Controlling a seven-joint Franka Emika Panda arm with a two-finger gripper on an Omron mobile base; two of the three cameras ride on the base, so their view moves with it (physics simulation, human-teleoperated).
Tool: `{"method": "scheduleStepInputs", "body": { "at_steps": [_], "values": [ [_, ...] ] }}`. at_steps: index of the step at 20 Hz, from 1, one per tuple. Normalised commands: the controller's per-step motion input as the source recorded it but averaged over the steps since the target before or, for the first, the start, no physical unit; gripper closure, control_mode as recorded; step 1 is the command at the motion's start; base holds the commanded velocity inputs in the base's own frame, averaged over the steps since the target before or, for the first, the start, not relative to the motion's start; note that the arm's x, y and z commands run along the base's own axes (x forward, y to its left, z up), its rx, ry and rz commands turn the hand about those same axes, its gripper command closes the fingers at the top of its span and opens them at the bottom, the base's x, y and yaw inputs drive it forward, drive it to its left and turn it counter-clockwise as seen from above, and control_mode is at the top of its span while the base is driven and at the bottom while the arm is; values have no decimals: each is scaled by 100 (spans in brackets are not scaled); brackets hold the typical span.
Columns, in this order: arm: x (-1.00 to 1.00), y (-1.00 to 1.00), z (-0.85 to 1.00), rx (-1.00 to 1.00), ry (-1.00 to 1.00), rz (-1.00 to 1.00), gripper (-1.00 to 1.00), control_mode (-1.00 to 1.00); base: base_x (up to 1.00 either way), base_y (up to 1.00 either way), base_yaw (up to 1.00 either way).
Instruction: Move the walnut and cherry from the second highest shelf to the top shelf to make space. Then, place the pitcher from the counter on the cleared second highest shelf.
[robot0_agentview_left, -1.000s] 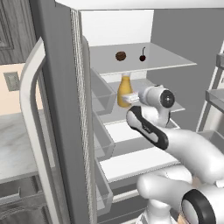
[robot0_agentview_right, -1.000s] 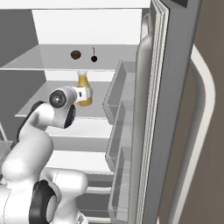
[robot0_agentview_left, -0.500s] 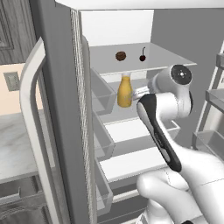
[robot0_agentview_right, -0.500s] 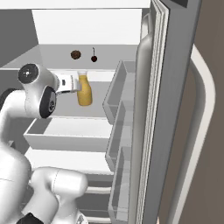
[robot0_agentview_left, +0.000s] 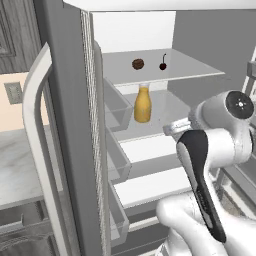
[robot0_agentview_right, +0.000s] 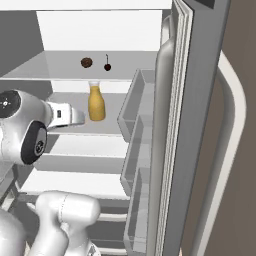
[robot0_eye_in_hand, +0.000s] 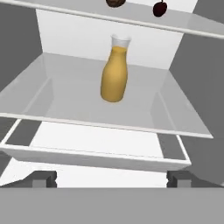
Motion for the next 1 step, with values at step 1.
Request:
{"method": "scheduleStepInputs", "body": {
  "at_steps": [1],
  "values": [
    [-6, -1, 0, 0, 0, 0, -100, -100, 0, 0, 0]
  ]
}}
